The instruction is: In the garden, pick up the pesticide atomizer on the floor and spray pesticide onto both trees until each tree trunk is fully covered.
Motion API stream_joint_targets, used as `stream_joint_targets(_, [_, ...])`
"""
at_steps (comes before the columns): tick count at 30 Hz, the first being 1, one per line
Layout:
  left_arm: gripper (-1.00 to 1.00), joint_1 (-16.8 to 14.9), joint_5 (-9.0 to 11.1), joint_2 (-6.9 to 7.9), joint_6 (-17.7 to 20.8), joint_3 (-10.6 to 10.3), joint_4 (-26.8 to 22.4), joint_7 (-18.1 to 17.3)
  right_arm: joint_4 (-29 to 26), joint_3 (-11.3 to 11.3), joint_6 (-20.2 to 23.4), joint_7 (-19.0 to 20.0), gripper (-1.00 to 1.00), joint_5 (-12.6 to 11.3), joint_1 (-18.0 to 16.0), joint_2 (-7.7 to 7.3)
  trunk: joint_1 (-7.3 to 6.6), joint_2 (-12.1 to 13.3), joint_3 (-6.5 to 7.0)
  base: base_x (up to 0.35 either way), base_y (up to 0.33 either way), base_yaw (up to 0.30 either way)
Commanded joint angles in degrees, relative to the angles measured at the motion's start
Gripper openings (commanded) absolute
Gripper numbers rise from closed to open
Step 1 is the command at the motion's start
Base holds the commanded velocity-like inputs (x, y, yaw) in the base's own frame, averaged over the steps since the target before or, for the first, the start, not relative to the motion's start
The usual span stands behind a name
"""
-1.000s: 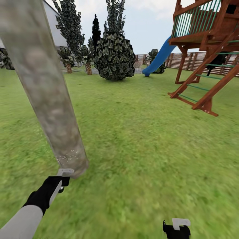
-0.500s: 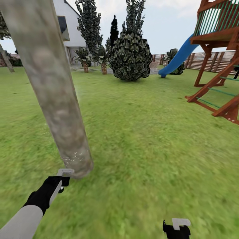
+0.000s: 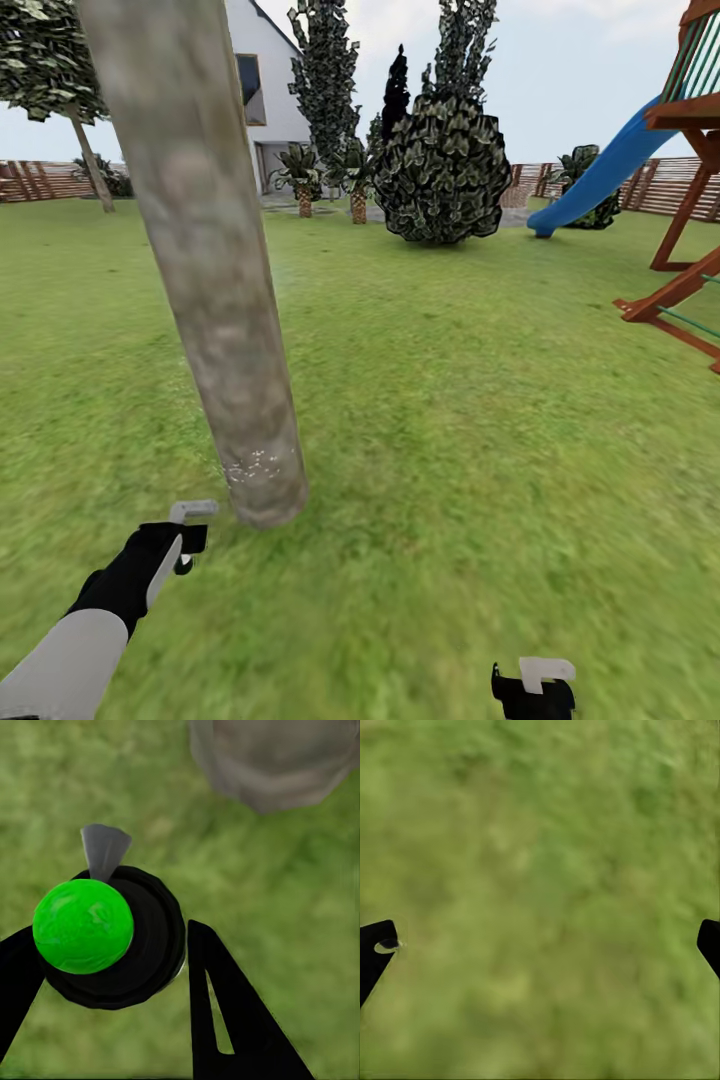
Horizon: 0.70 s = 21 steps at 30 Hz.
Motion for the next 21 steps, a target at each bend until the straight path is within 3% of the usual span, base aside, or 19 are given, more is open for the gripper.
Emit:
stream_joint_targets(1, [-1.0, -0.3, 0.0, 0.09, 0.3, 0.2, 0.0, 0.0, 0.0, 0.0, 0.0, 0.0, 1.0, 0.0, 0.0, 0.0, 0.0, 0.0, 0.0, 0.0, 0.0, 0.278])
stream_joint_targets(4, [-1.0, -0.2, 0.1, -0.07, 0.4, -0.1, 0.0, -0.1, 0.0, 0.0, 0.0, 0.0, 1.0, 0.0, 0.0, 0.05, 0.0, 0.0, 0.0, 0.0, 0.0, 0.244])
stream_joint_targets(9, [-1.0, -0.3, -0.3, -0.98, 1.7, -0.4, -3.5, 0.1, 0.0, -0.1, -0.1, -0.1, 1.0, 0.0, 0.0, -0.17, 0.0, 0.0, 0.0, -0.01, -0.165, 0.018])
stream_joint_targets(15, [-1.0, -0.9, -0.3, -2.19, 1.8, -0.5, -4.0, 0.2, -0.1, -0.1, 0.0, -0.1, 1.0, 0.0, 0.0, -0.18, 0.0, 0.0, 0.0, -0.107, -0.133, 0.001])
stream_joint_targets(17, [-1.0, -3.0, -0.4, -4.75, 3.3, -0.6, -5.4, 0.2, -0.1, 0.0, 0.0, -0.1, 1.0, 0.0, 0.0, -0.1, 0.0, 0.0, 0.0, -0.004, -0.004, 0.185])
stream_joint_targets(18, [-1.0, -4.0, -0.4, -5.36, 4.4, -0.6, -5.6, 0.2, -0.1, 0.0, 0.0, -0.1, 1.0, 0.0, 0.0, -0.09, 0.0, 0.0, 0.0, -0.001, -0.001, 0.25])
stream_joint_targets(20, [-1.0, -5.4, -0.4, -5.71, 6.0, -0.6, -5.7, 0.1, 0.0, 0.0, 0.0, -0.1, 1.0, 0.0, 0.0, -0.09, 0.0, 0.0, 0.0, -0.001, 0.0, 0.21])
stream_joint_targets(21, [-1.0, -6.5, -0.5, -5.1, 6.5, -0.5, -5.8, 0.1, 0.0, 0.0, 0.0, -0.1, 1.0, 0.0, 0.0, -0.09, 0.0, 0.0, 0.0, 0.0, 0.0, 0.035])
